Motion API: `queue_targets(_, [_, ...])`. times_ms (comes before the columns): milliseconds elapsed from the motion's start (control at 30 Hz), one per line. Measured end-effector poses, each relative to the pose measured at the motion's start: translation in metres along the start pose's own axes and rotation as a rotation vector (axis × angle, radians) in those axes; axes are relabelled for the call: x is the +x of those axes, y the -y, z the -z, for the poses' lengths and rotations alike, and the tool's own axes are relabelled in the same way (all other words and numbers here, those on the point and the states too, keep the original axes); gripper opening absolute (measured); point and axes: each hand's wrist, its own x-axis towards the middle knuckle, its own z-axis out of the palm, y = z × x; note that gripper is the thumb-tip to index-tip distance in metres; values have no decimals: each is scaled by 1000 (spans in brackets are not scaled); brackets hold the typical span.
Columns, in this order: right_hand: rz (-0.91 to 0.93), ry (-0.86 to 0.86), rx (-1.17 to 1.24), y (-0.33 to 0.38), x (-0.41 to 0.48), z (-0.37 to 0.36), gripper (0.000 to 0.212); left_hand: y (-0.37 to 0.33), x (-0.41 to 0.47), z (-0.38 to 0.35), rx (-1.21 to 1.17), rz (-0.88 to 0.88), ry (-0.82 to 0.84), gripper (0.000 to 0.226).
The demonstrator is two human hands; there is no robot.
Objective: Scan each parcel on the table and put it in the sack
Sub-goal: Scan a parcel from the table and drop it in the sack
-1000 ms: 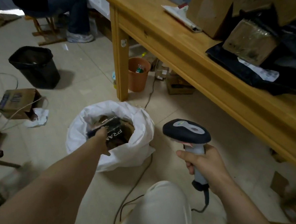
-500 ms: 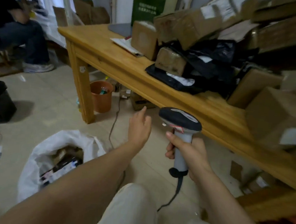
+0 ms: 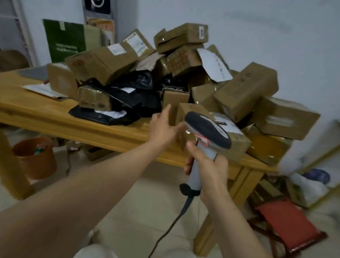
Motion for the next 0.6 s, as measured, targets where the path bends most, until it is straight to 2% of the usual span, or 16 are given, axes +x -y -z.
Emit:
queue_targets(67, [24,-56,19,1,4,15,12,-20,7,-10,229,-204,20,69])
queue_targets(133, [50,-93,29,1,6,27,10,-39,15,-17,465,-408,136,69])
queue_targets(200, [58,-120,44,-1,9,36,8,-54,23,-27,651,-445,287,76])
queue_targets(300, [48,-149,54,-4,13,45,8,-71,26,-43,772,-226,403,87])
queue_targets(433, [28,-150,55,-9,17,48,9,-82,24,-51,758,41,246,64])
queue_targets(533, [19,-127,52,-13,16,45,8,-77,29,-44,664,156,180,62])
queue_targets(600, [7,-106,59,-14,16,41,7,-70,31,-29,629,228,186,70])
